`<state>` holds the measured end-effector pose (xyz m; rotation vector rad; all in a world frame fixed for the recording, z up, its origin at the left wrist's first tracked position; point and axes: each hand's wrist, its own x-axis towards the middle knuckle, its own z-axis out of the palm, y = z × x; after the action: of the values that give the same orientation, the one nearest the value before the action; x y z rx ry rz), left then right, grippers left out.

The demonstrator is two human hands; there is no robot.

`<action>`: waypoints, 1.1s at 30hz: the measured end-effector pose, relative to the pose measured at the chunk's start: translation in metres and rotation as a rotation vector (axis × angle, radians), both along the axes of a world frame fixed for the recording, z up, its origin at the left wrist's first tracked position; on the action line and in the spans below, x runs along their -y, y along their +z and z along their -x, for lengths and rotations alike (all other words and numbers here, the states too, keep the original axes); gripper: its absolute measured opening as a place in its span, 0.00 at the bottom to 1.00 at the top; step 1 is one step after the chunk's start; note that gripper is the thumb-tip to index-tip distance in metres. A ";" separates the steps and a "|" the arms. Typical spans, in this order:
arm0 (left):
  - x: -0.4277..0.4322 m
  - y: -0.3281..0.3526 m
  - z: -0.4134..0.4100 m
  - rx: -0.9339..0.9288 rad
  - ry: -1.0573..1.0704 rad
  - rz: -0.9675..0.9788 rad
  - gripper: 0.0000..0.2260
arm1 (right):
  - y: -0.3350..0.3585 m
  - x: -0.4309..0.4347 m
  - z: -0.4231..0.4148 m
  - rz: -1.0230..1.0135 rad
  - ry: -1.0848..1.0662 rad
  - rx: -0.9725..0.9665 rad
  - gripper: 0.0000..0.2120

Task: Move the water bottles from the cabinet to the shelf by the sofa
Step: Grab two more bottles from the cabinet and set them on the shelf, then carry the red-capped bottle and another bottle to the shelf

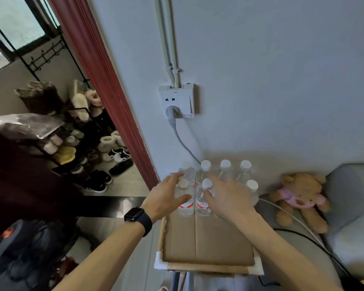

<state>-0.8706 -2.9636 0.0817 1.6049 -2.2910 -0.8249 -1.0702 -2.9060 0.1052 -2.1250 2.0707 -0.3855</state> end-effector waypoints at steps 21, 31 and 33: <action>-0.357 0.001 -0.211 0.333 1.043 -0.167 0.20 | 0.002 -0.094 -0.231 -0.277 1.137 0.006 0.18; -0.781 0.121 -0.225 0.613 1.919 -0.081 0.19 | 0.116 -0.421 -0.446 -0.140 1.951 0.143 0.19; -0.857 0.146 -0.213 0.694 2.034 -0.087 0.20 | 0.139 -0.496 -0.466 -0.111 2.077 0.195 0.19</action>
<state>-0.6573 -2.1067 0.2277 3.0318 0.1893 0.2668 -0.6039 -2.4104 0.2447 -2.5649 -0.7201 -0.0703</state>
